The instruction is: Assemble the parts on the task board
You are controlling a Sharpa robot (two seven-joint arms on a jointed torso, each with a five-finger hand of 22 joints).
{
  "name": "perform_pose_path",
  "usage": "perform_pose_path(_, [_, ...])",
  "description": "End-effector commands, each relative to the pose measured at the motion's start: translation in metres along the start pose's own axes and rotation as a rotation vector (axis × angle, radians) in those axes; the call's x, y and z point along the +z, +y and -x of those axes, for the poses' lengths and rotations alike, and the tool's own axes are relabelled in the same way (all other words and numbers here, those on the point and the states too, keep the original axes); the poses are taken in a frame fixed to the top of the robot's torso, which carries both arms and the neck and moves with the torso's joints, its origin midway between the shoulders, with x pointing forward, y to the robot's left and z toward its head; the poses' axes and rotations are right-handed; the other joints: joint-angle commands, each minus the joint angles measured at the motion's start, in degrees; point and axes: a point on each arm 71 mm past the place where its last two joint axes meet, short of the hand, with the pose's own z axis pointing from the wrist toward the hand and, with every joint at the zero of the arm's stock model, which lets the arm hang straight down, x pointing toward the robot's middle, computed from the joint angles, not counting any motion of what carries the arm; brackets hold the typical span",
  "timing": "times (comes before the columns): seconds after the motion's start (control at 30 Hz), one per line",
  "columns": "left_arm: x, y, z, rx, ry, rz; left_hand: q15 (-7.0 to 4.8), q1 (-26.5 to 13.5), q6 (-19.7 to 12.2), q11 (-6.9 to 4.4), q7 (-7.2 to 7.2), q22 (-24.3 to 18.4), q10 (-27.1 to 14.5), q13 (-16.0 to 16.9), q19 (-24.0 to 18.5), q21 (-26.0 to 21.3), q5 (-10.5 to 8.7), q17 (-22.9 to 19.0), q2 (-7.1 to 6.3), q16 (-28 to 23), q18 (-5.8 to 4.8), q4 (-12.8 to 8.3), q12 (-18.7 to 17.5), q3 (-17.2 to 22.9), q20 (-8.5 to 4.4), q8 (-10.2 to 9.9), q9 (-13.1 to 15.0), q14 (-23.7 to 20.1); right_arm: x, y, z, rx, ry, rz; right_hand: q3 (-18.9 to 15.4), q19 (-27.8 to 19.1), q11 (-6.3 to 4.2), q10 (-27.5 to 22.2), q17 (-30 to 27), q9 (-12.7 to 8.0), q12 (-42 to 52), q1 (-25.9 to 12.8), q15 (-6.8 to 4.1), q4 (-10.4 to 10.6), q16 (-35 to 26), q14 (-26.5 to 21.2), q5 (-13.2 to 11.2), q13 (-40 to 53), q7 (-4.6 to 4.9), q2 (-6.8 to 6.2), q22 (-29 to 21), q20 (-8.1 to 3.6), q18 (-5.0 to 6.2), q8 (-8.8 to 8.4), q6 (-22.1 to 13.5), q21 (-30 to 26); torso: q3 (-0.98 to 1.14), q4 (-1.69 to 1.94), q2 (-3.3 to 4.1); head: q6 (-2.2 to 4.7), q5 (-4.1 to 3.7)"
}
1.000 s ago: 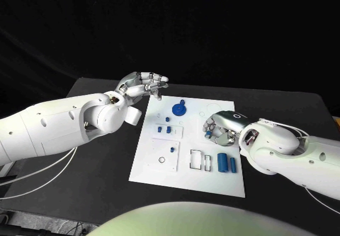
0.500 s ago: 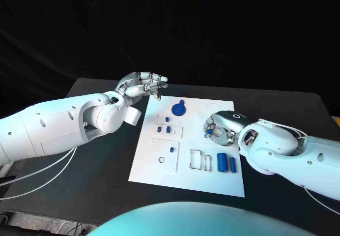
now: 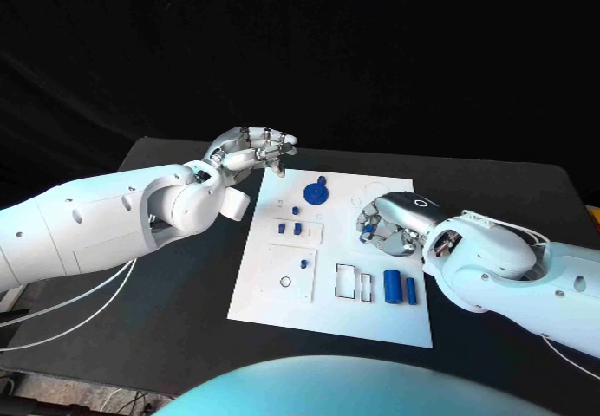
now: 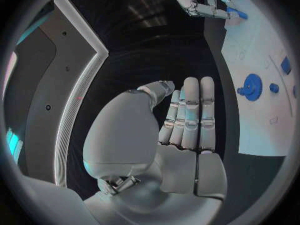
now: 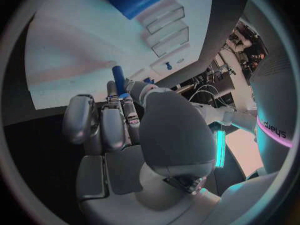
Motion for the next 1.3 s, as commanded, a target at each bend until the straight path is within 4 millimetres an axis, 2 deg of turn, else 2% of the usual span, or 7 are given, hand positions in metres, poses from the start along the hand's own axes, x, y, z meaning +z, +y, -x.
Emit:
perform_pose_path(0.03, [0.001, -0.001, -0.002, -0.002, 0.013, -0.005, -0.03, -0.06, -0.39, 0.05, 0.95, -0.09, -0.51, -0.08, -0.21, -0.36, 0.32, -0.05, 0.35, -0.30, 0.33, -0.25, -0.06, 0.16, 0.36, -0.27, -0.06, -0.37, -0.001, 0.007, 0.009, -0.013, -0.039, 0.023, 1.94, 0.42, -4.13, 4.43, 0.01, -0.02, 0.12, 0.53, -0.54, -2.35, 0.29, 0.74, 0.40, 0.01, 0.35, 0.02, 5.21, -0.01, -1.00, -0.06, -0.16, 0.24, 0.01, -0.02, -0.01, 0.00, 0.05])
perform_pose_path(0.27, [0.002, 0.001, -0.001, -0.002, 0.014, 0.003, -0.02, -0.04, -0.40, 0.06, 0.96, -0.09, -0.55, -0.09, -0.21, -0.35, 0.34, -0.05, 0.52, -0.28, 0.34, -0.25, -0.05, 0.26, 0.37, -0.27, -0.07, -0.37, -0.003, 0.035, 0.022, 0.005, -0.075, 0.108, 2.31, 0.49, -4.11, 4.57, 0.11, -0.02, -0.02, 0.55, -0.53, -2.81, 0.36, 0.77, 0.54, 0.17, 0.40, -0.05, 5.43, -0.04, -1.04, -0.01, -0.14, 0.52, 0.05, 0.01, 0.08, 0.00, 0.76])
perform_pose_path(0.4, [0.003, 0.001, -0.002, -0.003, 0.016, 0.003, -0.02, -0.04, -0.40, 0.06, 0.96, -0.09, -0.55, -0.09, -0.21, -0.35, 0.34, -0.05, 0.52, -0.28, 0.34, -0.25, -0.05, 0.26, 0.37, -0.27, -0.07, -0.37, 0.001, 0.056, 0.020, 0.023, -0.069, 0.165, 2.49, 0.45, -4.05, 4.54, 0.08, -0.04, -0.16, 0.48, -0.51, -3.05, 0.35, 0.77, 0.54, 0.24, 0.47, -0.15, 5.48, -0.04, -1.03, -0.04, -0.20, 0.50, -0.09, 0.00, 0.03, 0.00, 0.98])
perform_pose_path(0.5, [0.004, 0.001, -0.003, -0.003, 0.017, 0.003, -0.02, -0.04, -0.40, 0.06, 0.96, -0.09, -0.55, -0.09, -0.21, -0.35, 0.34, -0.05, 0.52, -0.28, 0.34, -0.25, -0.05, 0.26, 0.37, -0.27, -0.07, -0.37, 0.004, 0.068, 0.015, 0.035, -0.060, 0.196, 2.63, 0.41, -3.97, 4.43, 0.02, -0.09, -0.34, 0.38, -0.46, -3.26, 0.32, 0.75, 0.54, 0.29, 0.57, -0.25, 5.55, -0.03, -1.03, -0.12, -0.34, 0.50, -0.07, 0.03, -0.01, 0.00, 0.95])
perform_pose_path(0.73, [0.005, 0.001, -0.005, -0.006, 0.023, 0.002, -0.03, 0.01, -0.45, 0.07, 0.97, -0.08, -0.63, -0.11, -0.22, -0.33, 0.34, -0.06, 0.56, -0.27, 0.35, -0.32, -0.04, 0.32, 0.37, -0.29, -0.08, -0.39, 0.011, 0.099, -0.005, 0.075, -0.026, 0.275, 2.84, 0.31, -3.88, 4.30, -0.01, -0.15, -0.54, 0.29, -0.39, -3.46, 0.30, 0.74, 0.56, 0.36, 0.67, -0.23, 5.55, 0.00, -1.00, -0.21, -0.50, 0.33, -0.10, 0.16, -0.01, 0.00, 1.10])
perform_pose_path(0.93, [0.006, 0.002, -0.007, -0.007, 0.027, 0.001, -0.03, 0.01, -0.45, 0.07, 0.97, -0.08, -0.63, -0.11, -0.22, -0.33, 0.34, -0.06, 0.56, -0.27, 0.35, -0.32, -0.04, 0.32, 0.37, -0.29, -0.08, -0.39, 0.016, 0.119, -0.025, 0.107, 0.006, 0.323, 2.97, 0.28, -3.85, 4.26, 0.07, -0.17, -0.63, 0.28, -0.36, -3.58, 0.34, 0.76, 0.57, 0.40, 0.70, -0.19, 5.58, 0.02, -0.99, -0.25, -0.56, 0.31, -0.11, 0.01, 0.04, 0.00, 1.48])
perform_pose_path(1.3, [0.006, 0.001, -0.008, -0.008, 0.030, 0.001, -0.03, 0.01, -0.45, 0.07, 0.97, -0.08, -0.63, -0.11, -0.22, -0.33, 0.34, -0.06, 0.56, -0.27, 0.35, -0.32, -0.04, 0.32, 0.37, -0.29, -0.08, -0.39, 0.026, 0.124, -0.059, 0.133, 0.058, 0.324, 3.62, 0.24, -3.73, 4.13, 0.04, -0.29, -0.95, 0.33, -0.27, -4.14, 0.34, 0.75, 0.72, 0.57, 0.81, 0.04, 5.76, 0.08, -0.99, -0.39, -0.78, 0.41, -0.01, 0.00, 0.11, 0.00, 2.24])
